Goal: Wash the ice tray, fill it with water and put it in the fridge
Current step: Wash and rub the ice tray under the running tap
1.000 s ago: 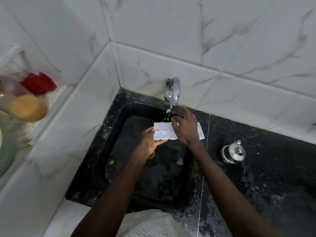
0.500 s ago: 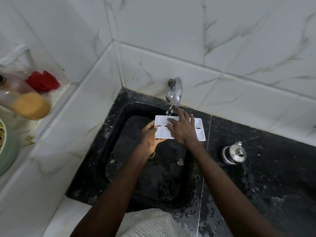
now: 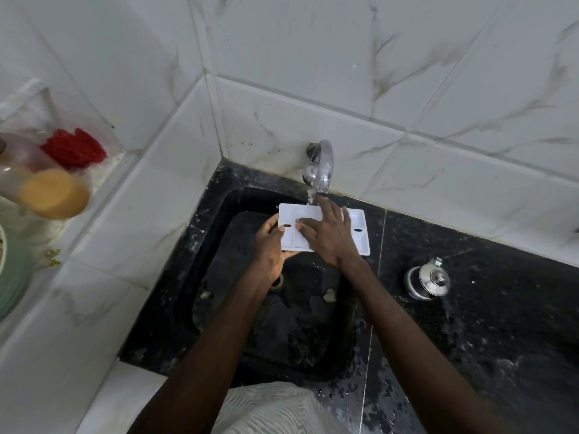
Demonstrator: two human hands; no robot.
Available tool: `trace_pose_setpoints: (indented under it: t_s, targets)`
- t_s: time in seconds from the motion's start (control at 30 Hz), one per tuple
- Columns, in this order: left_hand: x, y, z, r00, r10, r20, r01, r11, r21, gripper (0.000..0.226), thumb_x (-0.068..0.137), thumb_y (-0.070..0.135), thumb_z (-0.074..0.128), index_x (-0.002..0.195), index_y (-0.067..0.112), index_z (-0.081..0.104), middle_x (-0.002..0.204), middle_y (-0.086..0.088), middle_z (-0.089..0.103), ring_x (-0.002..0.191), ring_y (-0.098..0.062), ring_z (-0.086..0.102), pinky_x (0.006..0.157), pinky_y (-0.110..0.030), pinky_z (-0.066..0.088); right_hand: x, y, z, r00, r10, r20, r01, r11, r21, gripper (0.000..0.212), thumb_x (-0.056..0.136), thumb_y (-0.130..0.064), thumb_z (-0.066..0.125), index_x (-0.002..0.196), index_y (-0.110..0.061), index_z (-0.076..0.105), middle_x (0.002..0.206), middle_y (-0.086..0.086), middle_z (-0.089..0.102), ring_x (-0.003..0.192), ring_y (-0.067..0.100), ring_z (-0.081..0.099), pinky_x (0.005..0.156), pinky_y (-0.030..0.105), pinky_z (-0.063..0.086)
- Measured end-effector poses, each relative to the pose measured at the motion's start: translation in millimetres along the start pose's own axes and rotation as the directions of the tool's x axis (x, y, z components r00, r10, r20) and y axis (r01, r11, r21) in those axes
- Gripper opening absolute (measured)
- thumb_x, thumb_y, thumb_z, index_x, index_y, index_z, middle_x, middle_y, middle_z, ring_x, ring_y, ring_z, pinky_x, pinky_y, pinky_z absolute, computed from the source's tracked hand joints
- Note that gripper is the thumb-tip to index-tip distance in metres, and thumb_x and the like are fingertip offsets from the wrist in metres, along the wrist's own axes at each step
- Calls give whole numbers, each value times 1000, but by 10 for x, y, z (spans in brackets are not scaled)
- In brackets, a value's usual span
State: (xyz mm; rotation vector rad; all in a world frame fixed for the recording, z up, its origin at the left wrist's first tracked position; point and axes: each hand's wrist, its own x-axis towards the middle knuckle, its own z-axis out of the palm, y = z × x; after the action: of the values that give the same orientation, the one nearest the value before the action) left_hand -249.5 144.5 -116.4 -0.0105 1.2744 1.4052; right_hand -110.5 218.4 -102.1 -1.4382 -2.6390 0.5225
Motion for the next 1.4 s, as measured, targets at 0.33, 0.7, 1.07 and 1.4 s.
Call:
trace_pose_setpoints:
  t_s: [0.33, 0.7, 1.07, 1.4]
  targets:
    - [-32, -40, 43, 1000, -23, 1, 23, 1000, -18, 36, 108, 6, 50, 142, 14, 57, 131, -16, 66, 117, -37, 67, 79, -57, 63, 25, 38, -45, 997, 23, -74, -23, 1000, 11, 42, 106, -55, 42, 119, -36, 77, 166, 1, 31, 154, 28, 21, 125, 62, 9]
    - [-72, -8, 78, 1000, -3, -25, 2, 998, -56, 33, 109, 4, 47, 138, 14, 58, 127, -14, 67, 109, -34, 69, 73, -53, 63, 6, 97, 29, 985, 170, -29, -172, 984, -53, 64, 101, -71, 33, 143, -31, 60, 172, 9, 14, 159, 36, 10, 125, 65, 3]
    - [-85, 62, 107, 998, 57, 6, -56, 998, -30, 38, 108, 5, 48, 144, 16, 54, 132, -11, 65, 118, -33, 66, 84, -58, 61, 21, 62, 11, 984, 86, -159, -99, 992, -76, 60, 100, -70, 36, 132, -29, 65, 169, 8, 21, 155, 37, 20, 122, 69, 12]
    - [-36, 32, -82, 996, 43, -77, -42, 999, 9, 35, 109, 9, 49, 141, 18, 57, 136, -12, 64, 118, -34, 66, 87, -59, 61, -86, 187, -3, 972, 82, -219, -87, 996, -11, 54, 102, -66, 41, 131, -30, 69, 166, 10, 27, 155, 31, 22, 125, 64, 14]
